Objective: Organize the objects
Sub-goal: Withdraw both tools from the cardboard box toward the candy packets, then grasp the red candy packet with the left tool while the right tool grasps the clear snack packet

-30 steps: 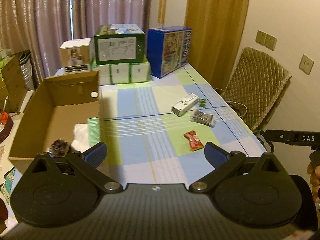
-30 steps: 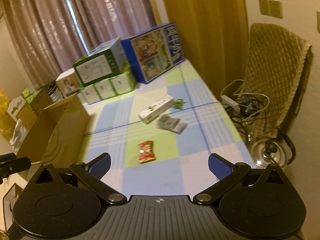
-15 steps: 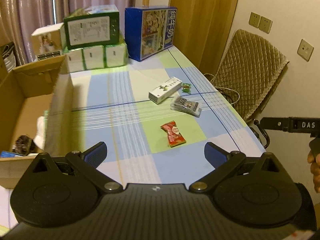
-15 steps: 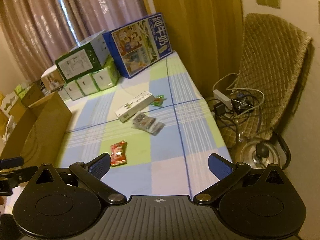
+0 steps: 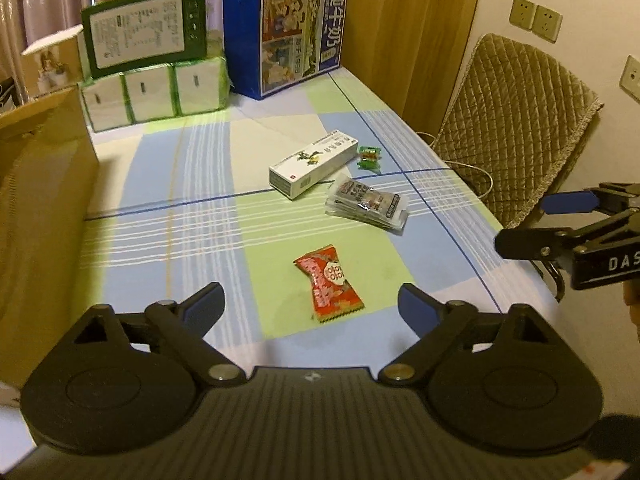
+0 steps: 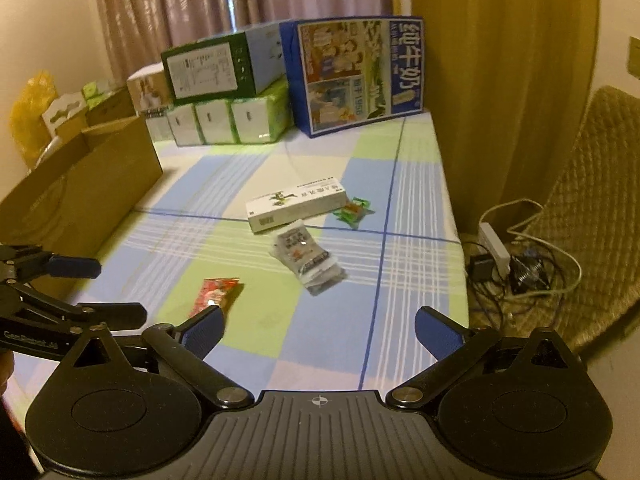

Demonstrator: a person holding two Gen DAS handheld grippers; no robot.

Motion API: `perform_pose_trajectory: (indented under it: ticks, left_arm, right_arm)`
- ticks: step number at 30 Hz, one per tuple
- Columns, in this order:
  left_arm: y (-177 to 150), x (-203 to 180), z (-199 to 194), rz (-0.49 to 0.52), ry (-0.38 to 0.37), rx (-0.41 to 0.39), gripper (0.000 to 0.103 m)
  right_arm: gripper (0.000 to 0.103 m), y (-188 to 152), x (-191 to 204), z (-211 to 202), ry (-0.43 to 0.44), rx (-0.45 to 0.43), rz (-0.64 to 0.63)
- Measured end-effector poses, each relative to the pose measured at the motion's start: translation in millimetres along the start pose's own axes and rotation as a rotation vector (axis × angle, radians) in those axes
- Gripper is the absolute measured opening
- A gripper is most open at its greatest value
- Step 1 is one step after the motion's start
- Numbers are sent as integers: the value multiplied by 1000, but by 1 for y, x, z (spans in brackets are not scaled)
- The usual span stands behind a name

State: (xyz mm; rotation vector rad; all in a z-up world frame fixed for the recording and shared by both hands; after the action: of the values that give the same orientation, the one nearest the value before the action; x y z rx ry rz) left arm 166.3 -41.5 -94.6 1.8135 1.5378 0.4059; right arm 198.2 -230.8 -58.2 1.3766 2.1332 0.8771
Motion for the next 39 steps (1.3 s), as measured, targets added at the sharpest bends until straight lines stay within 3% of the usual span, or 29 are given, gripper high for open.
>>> perform_pose_trajectory:
  ticks: [4,7,13,17,21,29,32,37,39]
  left_arm:
    - [-5,-3,28,1,8,2,83]
    - [-7,-4,46,2,16,3,77]
    - [-7,-2,77,6,28,29,64]
    - [-8,5,88,5,40,47,44]
    - [-7,12,88,19,48,33,30]
    - [10,40,88,45,64,31,30]
    - [14,49,87,42,77,22,30]
    - [13,59,88,24,83,29,30]
    - [11,59,88,24,83,35,30]
  right_arm:
    - [78,-1,-5,31,12,30,-33]
    - [74,-3,-8,48,13,42,-62]
    - [73,0,-8,74,29,38,-99]
    - [73,8,-2,92,47,29,-123]
    - [73,17,8,112,85,30,-158]
    - [69,30,28,152,96,49,-276]
    - [62,33,34,161,104,54,-293]
    - [38,35,43,163,127,70,-269]
    - [36,34,44,160,117,77,-247]
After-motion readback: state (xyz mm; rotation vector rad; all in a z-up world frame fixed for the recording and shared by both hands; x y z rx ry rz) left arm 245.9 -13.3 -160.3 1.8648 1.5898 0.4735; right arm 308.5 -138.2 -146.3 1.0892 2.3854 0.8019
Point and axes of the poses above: each gripper's, at about its wrist camera, not at the fingertips, and z roughly the way its jaws point, x to its left, y to its top, the point moved 4 cm from there along z, roughly the way its jaws point, and after that the axes turned 10 degrees about -y, right-handed, at the moved point
